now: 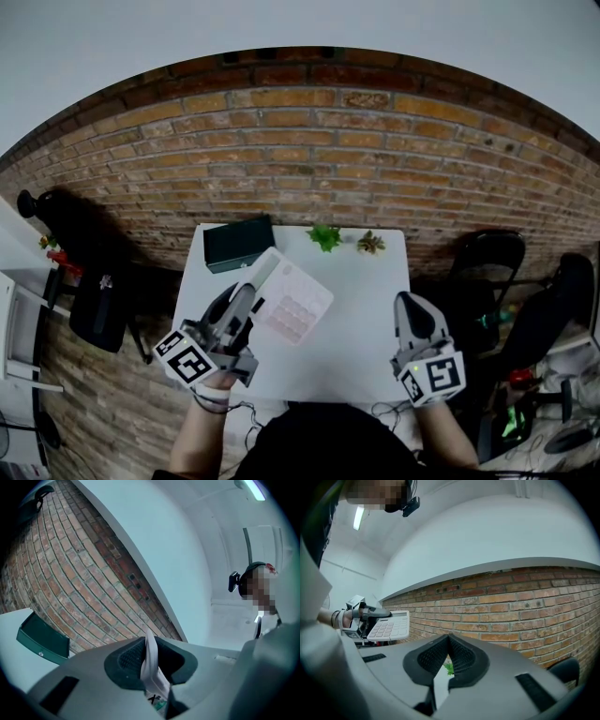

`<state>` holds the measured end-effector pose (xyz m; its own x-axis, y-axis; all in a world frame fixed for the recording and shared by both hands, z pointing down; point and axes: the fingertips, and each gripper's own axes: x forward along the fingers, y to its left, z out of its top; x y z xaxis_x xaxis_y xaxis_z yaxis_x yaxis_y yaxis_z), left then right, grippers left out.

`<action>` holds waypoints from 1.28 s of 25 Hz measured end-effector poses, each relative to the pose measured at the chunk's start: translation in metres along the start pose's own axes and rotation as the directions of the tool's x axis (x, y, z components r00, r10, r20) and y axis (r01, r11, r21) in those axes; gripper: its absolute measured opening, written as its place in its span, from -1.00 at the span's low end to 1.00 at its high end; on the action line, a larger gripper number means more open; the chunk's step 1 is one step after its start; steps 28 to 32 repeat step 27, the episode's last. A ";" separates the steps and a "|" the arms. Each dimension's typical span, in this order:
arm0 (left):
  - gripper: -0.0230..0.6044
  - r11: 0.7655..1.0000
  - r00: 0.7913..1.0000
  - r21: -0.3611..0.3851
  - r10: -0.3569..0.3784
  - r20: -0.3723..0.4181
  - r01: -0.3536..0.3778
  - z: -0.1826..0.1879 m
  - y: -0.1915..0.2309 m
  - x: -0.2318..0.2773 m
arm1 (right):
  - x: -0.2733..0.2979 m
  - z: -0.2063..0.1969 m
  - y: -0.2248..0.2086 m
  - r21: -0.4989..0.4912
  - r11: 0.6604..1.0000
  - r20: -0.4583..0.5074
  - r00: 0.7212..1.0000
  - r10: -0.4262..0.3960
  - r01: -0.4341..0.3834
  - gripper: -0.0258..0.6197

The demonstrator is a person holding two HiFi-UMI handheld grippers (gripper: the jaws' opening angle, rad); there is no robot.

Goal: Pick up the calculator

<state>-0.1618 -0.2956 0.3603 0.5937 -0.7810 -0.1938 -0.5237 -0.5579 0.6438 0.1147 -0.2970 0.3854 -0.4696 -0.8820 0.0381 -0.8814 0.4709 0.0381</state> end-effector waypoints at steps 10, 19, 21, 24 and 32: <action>-0.76 1.000 1.000 0.000 -0.013 -0.015 0.013 0.000 0.000 0.000 | -0.002 -0.001 0.004 0.005 1.000 0.001 1.000 -0.006 0.006 -0.91; -0.76 1.000 0.999 -0.006 -0.027 -0.024 0.027 0.004 0.002 -0.004 | -0.002 0.002 0.012 -0.006 1.000 -0.003 1.000 -0.015 0.015 -0.91; -0.76 0.999 0.999 -0.007 -0.031 -0.025 0.031 0.005 0.003 -0.006 | -0.002 0.003 0.015 -0.008 1.000 -0.005 1.000 -0.017 0.017 -0.91; -0.76 0.999 0.999 -0.011 -0.036 -0.027 0.036 0.006 0.004 -0.011 | -0.003 0.002 0.021 -0.008 1.000 -0.006 1.000 -0.018 0.018 -0.91; -0.76 0.999 0.999 -0.013 -0.040 -0.031 0.039 0.008 0.006 -0.014 | -0.002 0.004 0.026 -0.010 1.000 -0.005 1.000 -0.023 0.023 -0.91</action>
